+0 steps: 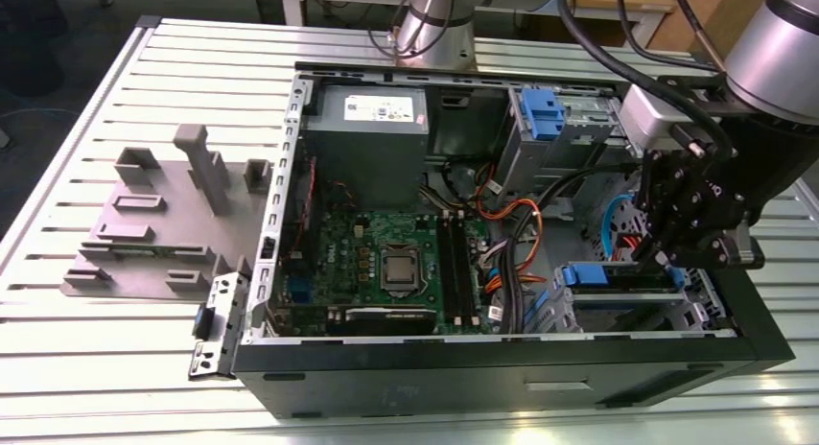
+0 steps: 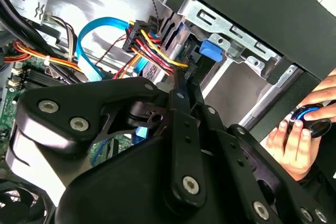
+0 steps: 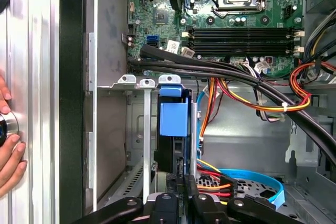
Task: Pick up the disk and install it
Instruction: 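Insert the first disk wire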
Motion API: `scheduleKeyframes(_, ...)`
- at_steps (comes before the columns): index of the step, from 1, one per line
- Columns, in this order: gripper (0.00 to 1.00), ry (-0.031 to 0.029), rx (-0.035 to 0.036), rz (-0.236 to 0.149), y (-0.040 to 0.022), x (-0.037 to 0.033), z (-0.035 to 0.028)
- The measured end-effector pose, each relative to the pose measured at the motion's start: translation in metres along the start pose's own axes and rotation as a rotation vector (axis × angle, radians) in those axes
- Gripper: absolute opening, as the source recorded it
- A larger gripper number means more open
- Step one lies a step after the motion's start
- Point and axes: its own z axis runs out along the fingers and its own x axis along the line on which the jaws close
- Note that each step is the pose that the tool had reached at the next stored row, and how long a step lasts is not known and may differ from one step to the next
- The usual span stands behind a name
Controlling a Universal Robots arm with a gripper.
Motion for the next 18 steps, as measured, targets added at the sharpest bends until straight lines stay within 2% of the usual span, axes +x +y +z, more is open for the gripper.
scheduleKeyframes(3, 0.17, -0.0026, 0.0000, 0.000, 0.0000, 0.0002, -0.0003)
scheduleKeyframes(6, 0.17, -0.0151, -0.0001, 0.000, 0.0000, 0.0008, -0.0002)
scheduleKeyframes(18, 0.17, -0.0159, -0.0001, 0.000, 0.0000, 0.0023, 0.0010)
